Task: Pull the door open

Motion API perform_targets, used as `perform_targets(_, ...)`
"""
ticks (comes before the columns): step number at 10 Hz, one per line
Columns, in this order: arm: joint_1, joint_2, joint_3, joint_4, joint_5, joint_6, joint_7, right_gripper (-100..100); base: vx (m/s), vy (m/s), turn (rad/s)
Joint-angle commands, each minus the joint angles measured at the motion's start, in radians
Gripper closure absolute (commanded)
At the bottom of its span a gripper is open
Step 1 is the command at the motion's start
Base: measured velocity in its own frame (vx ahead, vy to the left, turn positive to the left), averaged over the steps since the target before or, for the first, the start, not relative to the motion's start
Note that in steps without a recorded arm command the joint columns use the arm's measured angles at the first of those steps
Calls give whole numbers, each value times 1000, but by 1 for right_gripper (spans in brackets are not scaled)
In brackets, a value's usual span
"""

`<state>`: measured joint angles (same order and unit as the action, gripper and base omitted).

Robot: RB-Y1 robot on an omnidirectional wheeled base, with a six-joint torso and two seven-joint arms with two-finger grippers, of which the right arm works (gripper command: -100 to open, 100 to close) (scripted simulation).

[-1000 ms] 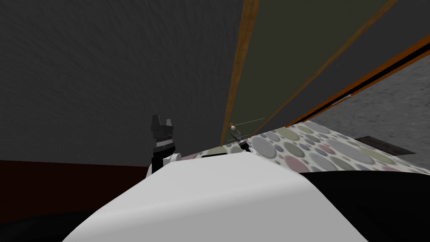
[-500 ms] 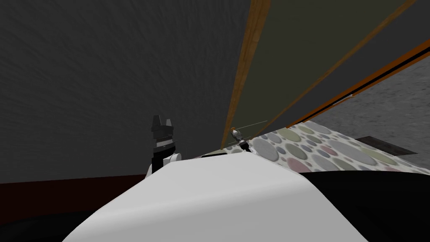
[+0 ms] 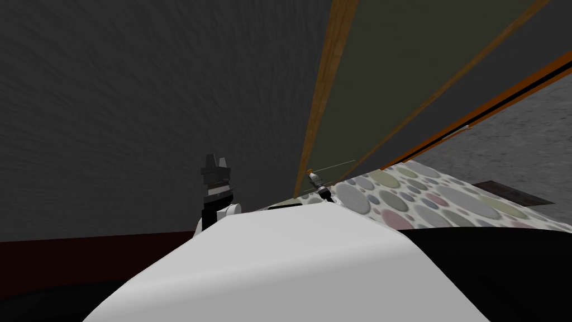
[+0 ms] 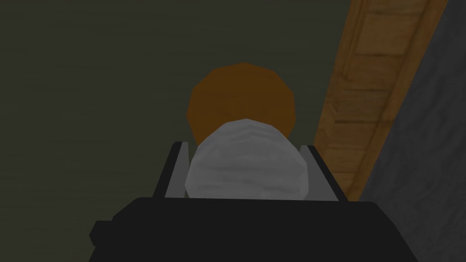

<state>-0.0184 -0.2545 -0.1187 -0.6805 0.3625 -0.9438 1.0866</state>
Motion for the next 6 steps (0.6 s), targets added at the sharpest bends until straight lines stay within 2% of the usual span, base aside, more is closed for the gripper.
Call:
perform_targets(1,0,0,-1,0,-1,-1,0,100,0,0,0)
perform_targets(3,0,0,0,0,-6,1,-17,100,-113,-9,82)
perform_targets(6,0,0,1,0,-16,2,-44,100,-173,-37,67)
